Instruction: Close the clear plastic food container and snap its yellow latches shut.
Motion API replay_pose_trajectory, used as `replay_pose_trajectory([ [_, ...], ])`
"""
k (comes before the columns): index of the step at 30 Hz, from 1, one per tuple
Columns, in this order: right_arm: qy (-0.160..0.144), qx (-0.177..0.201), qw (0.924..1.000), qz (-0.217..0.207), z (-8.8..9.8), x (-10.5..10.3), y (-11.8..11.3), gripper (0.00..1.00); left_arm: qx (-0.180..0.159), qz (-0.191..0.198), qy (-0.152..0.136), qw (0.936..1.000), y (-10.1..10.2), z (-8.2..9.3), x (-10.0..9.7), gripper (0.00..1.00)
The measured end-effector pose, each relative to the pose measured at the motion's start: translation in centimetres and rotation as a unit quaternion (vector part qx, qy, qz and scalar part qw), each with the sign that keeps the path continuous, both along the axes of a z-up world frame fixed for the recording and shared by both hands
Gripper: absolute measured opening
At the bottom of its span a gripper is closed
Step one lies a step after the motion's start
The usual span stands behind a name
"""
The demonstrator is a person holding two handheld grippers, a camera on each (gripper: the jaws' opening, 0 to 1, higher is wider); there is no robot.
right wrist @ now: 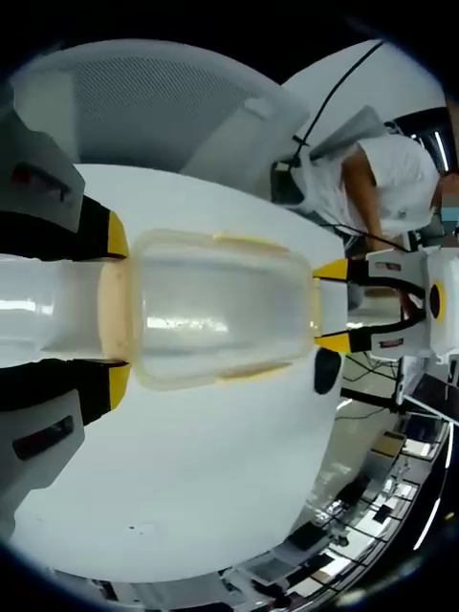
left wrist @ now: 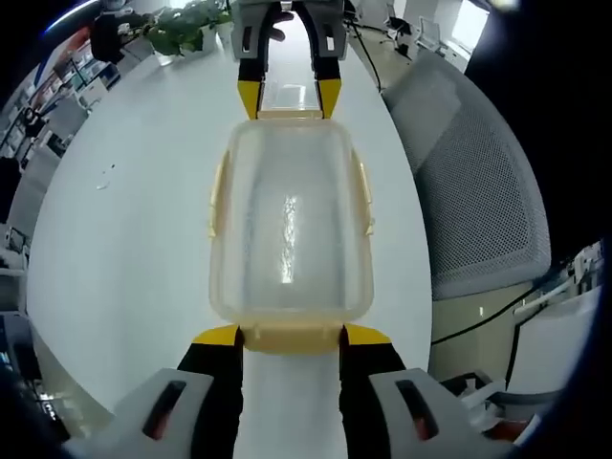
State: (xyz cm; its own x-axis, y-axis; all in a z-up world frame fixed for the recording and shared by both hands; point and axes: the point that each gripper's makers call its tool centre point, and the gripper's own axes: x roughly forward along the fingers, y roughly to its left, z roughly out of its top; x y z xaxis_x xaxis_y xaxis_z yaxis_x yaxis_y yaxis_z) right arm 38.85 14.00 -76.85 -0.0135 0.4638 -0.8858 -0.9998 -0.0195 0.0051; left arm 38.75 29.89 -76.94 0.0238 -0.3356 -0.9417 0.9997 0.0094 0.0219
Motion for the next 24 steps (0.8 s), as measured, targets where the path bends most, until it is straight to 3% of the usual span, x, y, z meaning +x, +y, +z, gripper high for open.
replay_pose_trajectory([
  [24, 0.008, -0.005, 1.0, -0.001, -0.1, -0.5, -2.0, 0.38, -0.001, 0.005, 0.008, 1.0, -2.1, 0.0, -0.4, 0.38],
])
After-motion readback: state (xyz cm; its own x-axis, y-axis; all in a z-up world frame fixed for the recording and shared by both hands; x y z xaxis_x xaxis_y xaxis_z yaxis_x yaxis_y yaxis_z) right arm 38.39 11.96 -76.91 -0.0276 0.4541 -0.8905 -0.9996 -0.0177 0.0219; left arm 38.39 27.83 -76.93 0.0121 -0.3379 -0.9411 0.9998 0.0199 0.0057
